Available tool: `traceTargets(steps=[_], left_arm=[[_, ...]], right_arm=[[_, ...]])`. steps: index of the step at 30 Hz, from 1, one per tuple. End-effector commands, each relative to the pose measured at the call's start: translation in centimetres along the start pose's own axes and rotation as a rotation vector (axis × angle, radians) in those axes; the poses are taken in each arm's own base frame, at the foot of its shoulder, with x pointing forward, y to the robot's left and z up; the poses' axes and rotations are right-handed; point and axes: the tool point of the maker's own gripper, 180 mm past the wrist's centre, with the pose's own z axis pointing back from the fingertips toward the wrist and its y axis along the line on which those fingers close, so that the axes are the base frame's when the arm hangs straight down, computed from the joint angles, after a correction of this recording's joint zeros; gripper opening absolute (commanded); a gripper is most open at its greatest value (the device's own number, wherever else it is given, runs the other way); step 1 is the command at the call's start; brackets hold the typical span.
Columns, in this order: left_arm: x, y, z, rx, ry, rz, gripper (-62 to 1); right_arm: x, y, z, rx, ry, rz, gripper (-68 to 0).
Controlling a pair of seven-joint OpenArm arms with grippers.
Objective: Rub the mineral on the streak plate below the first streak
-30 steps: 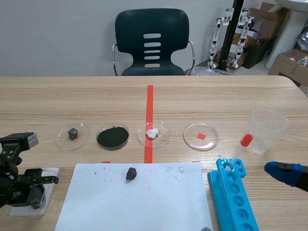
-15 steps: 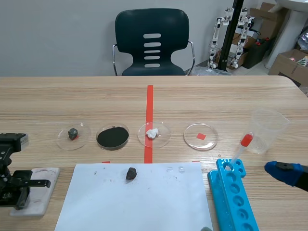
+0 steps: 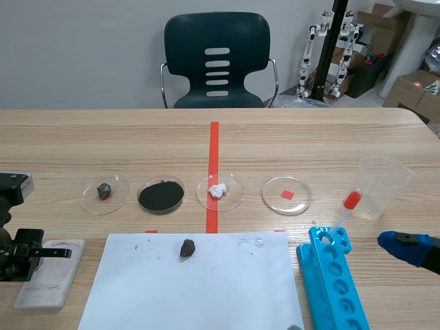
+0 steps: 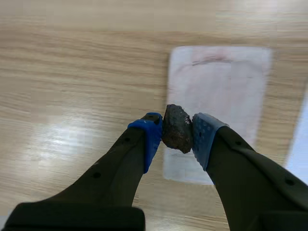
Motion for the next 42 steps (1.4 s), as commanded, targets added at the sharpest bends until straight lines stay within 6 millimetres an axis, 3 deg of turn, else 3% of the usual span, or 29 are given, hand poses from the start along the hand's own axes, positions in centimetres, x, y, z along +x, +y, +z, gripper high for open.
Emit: traceTargets(steps=[1,6,11,15,21,29,33,42], left_arm=[[2.8,0.6,1.5,0.01,-0.124,-0.005,-50.9],[6.5,-0.8,4.8,-0.05,-0.392,-0.056,-50.9],[8.1,-4.1,8.6,-0.194,-0.614,-0.148,-50.9],[8.2,-7.3,12.3,-0.354,-0.774,-0.216,-50.9],[6.9,-9.8,15.7,-0.479,-0.867,-0.237,-50.9],[4.4,-10.8,17.0,-0.535,-0.886,-0.282,-50.9],[3.9,-10.9,18.0,-0.553,-0.937,-0.264,-50.9],[3.5,-11.1,17.7,-0.518,-0.932,-0.34,-50.9]], right_arm=[[0.8,-0.3,-0.2,-0.005,-0.033,0.001,0.4],[0.8,-0.3,-0.2,-0.005,-0.033,0.001,0.4],[0.8,-0.3,-0.2,-0.005,-0.033,0.001,0.4],[0.8,-0.3,-0.2,-0.005,-0.033,0.001,0.4],[0.8,-0.3,-0.2,-0.005,-0.034,0.001,0.4],[0.8,-0.3,-0.2,-0.005,-0.033,0.001,0.4],[0.8,-0.3,-0.2,-0.005,-0.033,0.001,0.4],[0.8,-0.3,-0.2,-0.005,-0.033,0.001,0.4]])
